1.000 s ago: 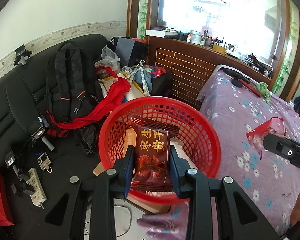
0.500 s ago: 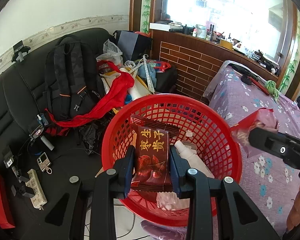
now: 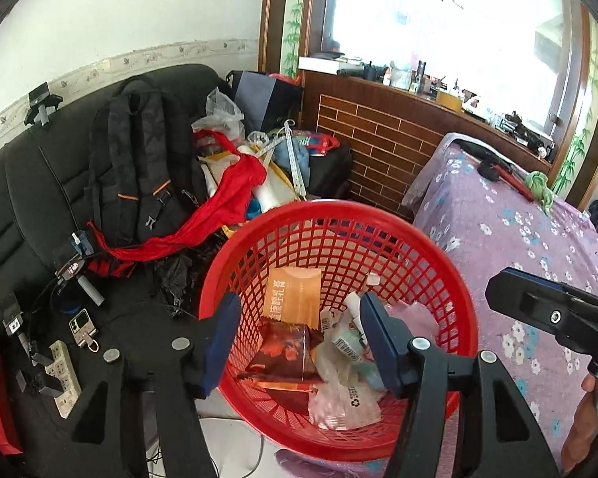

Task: Collect trash

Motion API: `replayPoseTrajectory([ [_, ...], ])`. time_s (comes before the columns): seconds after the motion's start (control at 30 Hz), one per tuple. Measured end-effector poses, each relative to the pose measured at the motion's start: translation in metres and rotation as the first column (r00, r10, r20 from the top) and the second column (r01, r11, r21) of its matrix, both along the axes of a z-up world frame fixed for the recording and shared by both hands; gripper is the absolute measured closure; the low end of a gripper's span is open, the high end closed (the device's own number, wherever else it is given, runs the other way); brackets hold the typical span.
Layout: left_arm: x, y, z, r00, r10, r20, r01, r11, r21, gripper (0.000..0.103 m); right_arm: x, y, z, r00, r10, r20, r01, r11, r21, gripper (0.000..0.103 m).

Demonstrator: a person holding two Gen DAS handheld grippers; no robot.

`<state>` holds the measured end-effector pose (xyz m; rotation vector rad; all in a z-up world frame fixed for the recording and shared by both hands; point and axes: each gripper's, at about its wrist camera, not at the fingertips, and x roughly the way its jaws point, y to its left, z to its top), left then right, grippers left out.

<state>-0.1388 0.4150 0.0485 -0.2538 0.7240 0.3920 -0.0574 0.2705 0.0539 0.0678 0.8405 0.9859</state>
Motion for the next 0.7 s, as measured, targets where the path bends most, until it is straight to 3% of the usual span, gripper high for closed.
replayPoseTrajectory([
  [0.07, -0.004, -0.004, 0.005, 1.000, -0.001, 0.016, 0.001, 1.000, 0.004, 0.035, -0.001, -0.006, 0.003, 1.000, -0.010, -0.003, 0.010, 1.000, 0.011, 0.036],
  [0.13, -0.010, -0.010, 0.010, 0.999, 0.004, 0.032, -0.005, 1.000, 0.017, 0.017, -0.004, -0.014, 0.007, 1.000, -0.022, 0.003, 0.022, 1.000, 0.023, 0.032],
  [0.23, -0.022, -0.025, 0.016, 0.998, 0.013, 0.068, -0.016, 0.999, 0.045, 0.006, -0.013, -0.028, 0.012, 0.999, -0.041, 0.025, 0.040, 0.999, 0.035, 0.028],
  [0.47, -0.053, -0.054, 0.018, 0.993, 0.077, 0.089, -0.088, 0.988, 0.129, 0.001, -0.047, -0.067, 0.026, 0.989, -0.094, 0.115, 0.087, 0.994, 0.063, 0.015],
  [0.53, -0.063, -0.058, 0.016, 0.991, 0.106, 0.085, -0.118, 0.982, 0.150, 0.001, -0.057, -0.079, 0.031, 0.985, -0.098, 0.141, 0.090, 0.994, 0.067, 0.006],
  [0.7, -0.094, -0.074, 0.015, 0.981, 0.169, 0.096, -0.187, 0.957, 0.224, 0.001, -0.081, -0.114, 0.039, 0.972, -0.125, 0.201, 0.110, 0.990, 0.082, 0.000],
])
